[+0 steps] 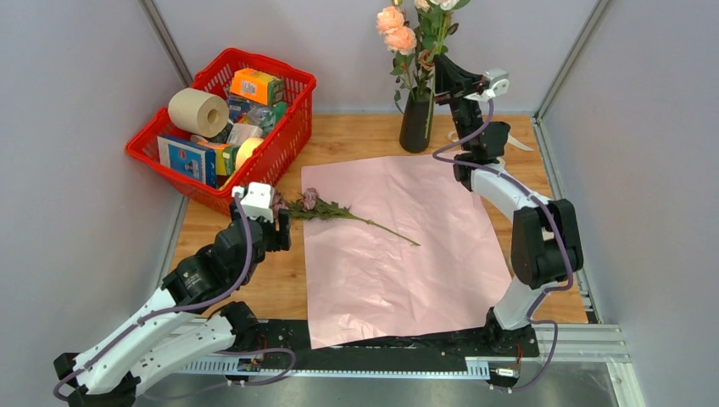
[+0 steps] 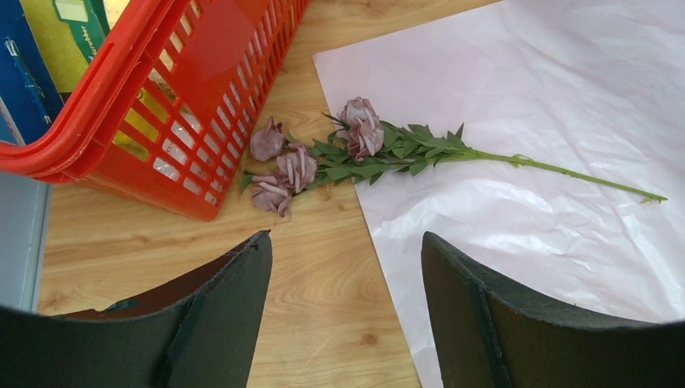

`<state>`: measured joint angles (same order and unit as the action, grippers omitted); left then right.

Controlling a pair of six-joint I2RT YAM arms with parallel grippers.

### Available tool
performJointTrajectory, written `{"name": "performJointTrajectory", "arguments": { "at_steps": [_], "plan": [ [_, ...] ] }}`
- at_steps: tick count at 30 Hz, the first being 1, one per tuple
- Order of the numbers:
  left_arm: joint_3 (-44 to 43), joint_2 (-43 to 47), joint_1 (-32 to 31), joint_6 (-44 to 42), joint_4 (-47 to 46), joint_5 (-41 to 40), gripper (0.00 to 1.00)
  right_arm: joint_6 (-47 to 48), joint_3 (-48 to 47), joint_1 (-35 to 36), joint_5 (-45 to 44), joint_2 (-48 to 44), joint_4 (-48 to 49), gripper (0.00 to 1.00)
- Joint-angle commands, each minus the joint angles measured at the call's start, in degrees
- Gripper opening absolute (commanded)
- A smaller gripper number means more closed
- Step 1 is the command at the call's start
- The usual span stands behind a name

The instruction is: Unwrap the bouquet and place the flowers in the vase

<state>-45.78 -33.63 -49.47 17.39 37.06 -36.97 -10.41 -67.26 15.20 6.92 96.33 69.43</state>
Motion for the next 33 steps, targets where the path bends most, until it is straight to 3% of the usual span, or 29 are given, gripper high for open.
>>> {"name": "performJointTrajectory", "arguments": {
  "at_steps": [1, 10, 22, 33],
  "plan": [
    [-0.8, -0.65, -0.01, -1.13, -1.29, 0.14, 0.76, 1.18, -8.83, -1.57, -0.24, 6.22, 13.61, 0.0],
    [-0.8, -2.76, 0.08, -1.3, -1.03, -0.65, 0.76, 1.27, -25.44, -3.42, 0.29, 19.49, 15.04, 0.0],
    [-0.71, -4.08, 0.17, -1.39, -1.29, -1.61, 0.76, -1.01, -38.81, -5.0, 2.22, 28.38, 11.52, 0.0],
    [-0.89, -4.17, 0.08, -1.13, -1.02, -1.88, 0.76, -1.71, -30.57, -5.36, 1.78, 29.09, 10.9, 0.0]
  ]
}}
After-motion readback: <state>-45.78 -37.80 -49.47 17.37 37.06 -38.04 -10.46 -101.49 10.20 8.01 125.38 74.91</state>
